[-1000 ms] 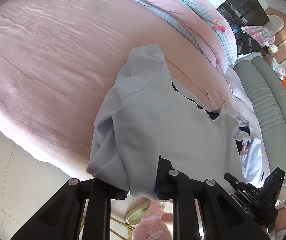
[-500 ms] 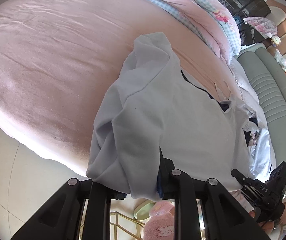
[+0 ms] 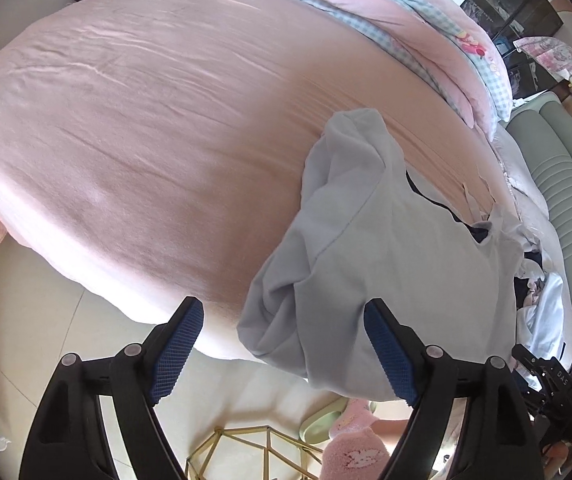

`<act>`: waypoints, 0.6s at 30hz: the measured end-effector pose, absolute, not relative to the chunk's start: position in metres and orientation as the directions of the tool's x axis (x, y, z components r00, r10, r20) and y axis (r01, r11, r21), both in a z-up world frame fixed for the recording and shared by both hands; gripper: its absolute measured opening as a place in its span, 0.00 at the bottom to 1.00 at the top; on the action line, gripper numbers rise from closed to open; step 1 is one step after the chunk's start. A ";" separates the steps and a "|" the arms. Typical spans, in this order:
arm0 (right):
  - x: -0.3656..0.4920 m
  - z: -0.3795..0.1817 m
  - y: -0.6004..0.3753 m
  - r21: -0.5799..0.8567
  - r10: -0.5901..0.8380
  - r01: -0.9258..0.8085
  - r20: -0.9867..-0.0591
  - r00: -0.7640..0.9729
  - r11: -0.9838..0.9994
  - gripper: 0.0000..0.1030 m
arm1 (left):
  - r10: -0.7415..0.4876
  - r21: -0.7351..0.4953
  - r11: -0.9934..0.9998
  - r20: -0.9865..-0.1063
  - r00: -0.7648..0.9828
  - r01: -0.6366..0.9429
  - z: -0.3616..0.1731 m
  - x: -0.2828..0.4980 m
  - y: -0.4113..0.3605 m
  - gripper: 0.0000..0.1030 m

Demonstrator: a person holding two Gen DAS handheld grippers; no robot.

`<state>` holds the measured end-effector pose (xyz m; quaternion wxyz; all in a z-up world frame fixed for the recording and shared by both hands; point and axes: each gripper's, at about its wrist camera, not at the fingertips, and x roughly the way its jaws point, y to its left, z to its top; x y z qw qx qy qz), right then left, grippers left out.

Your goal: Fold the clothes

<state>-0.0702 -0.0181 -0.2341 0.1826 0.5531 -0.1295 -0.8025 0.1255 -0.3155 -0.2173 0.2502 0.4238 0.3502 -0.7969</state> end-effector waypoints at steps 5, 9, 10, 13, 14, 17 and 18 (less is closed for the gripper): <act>-0.073 -0.221 -0.016 0.373 -0.413 0.177 -0.838 -0.355 -0.911 0.68 | -0.121 -0.326 -0.663 -0.842 -0.526 0.674 -0.206 0.122 -0.315 0.80; -0.073 -0.213 -0.031 0.303 -0.379 0.247 -0.846 -0.375 -0.920 0.68 | -0.151 -0.273 -0.705 -0.844 -0.515 0.655 -0.200 0.105 -0.312 0.80; -0.072 -0.212 -0.036 0.282 -0.370 0.267 -0.848 -0.379 -0.922 0.68 | -0.162 -0.255 -0.717 -0.844 -0.511 0.649 -0.198 0.101 -0.311 0.80; -0.071 -0.207 -0.049 0.220 -0.343 0.324 -0.850 -0.399 -0.920 0.68 | -0.195 -0.195 -0.753 -0.846 -0.496 0.628 -0.196 0.086 -0.309 0.80; -0.071 -0.205 -0.054 0.204 -0.338 0.340 -0.850 -0.405 -0.918 0.68 | -0.205 -0.177 -0.762 -0.847 -0.491 0.623 -0.195 0.079 -0.309 0.80; -0.075 -0.200 -0.064 0.188 -0.344 0.376 -0.846 -0.408 -0.907 0.68 | -0.218 -0.146 -0.779 -0.849 -0.482 0.610 -0.194 0.062 -0.312 0.80; -0.077 -0.199 -0.067 0.183 -0.345 0.382 -0.844 -0.412 -0.906 0.68 | -0.219 -0.142 -0.782 -0.849 -0.481 0.607 -0.194 0.058 -0.313 0.80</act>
